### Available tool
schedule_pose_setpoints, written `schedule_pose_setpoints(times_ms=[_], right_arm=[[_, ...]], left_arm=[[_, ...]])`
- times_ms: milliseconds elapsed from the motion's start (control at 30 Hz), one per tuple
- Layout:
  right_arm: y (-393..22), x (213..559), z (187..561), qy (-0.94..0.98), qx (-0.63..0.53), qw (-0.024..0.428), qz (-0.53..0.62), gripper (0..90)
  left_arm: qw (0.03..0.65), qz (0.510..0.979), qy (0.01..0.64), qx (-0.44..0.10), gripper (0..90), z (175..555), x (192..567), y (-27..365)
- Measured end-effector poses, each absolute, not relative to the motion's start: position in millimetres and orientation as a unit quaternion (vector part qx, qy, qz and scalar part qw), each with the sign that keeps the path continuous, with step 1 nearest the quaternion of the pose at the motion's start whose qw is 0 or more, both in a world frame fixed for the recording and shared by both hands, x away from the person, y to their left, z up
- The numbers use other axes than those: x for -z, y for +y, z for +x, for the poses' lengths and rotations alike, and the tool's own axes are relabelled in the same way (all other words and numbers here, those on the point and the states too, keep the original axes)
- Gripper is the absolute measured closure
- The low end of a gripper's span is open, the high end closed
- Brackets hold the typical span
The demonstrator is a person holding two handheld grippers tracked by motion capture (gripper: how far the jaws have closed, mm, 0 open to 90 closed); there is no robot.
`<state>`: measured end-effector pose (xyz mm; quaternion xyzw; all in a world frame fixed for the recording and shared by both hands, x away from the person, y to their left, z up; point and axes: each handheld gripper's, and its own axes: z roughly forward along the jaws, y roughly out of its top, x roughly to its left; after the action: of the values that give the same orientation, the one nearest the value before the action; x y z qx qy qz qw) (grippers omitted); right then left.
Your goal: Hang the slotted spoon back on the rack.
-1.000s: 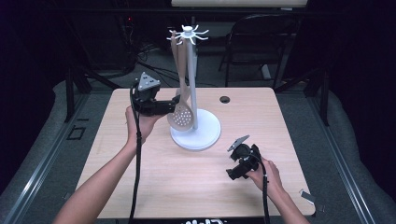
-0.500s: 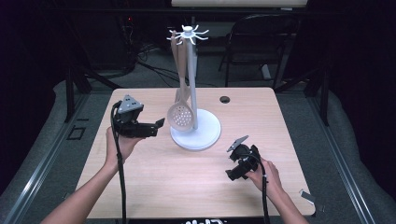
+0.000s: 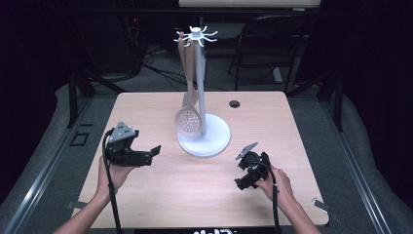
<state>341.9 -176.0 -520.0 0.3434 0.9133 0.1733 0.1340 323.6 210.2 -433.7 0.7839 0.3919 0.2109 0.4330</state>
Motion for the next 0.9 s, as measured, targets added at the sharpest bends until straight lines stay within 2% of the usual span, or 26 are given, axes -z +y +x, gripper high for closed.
schedule_pose_setpoints(times_ms=[300,667,800,900], right_arm=[[-171,522,338,0.919,-0.166,0.131,0.334,6.9],[-171,541,337,0.919,-0.148,0.120,0.344,6.8],[-173,544,336,0.920,-0.141,0.120,0.345,6.5],[-177,544,338,0.920,-0.138,0.119,0.347,6.3]], left_arm=[[0.412,0.807,0.392,-0.160,4.1,300,472,210],[0.390,0.818,0.407,-0.114,1.8,294,501,214],[0.369,0.834,0.386,-0.139,0.2,293,503,209],[0.369,0.834,0.386,-0.134,0.1,293,505,208]])
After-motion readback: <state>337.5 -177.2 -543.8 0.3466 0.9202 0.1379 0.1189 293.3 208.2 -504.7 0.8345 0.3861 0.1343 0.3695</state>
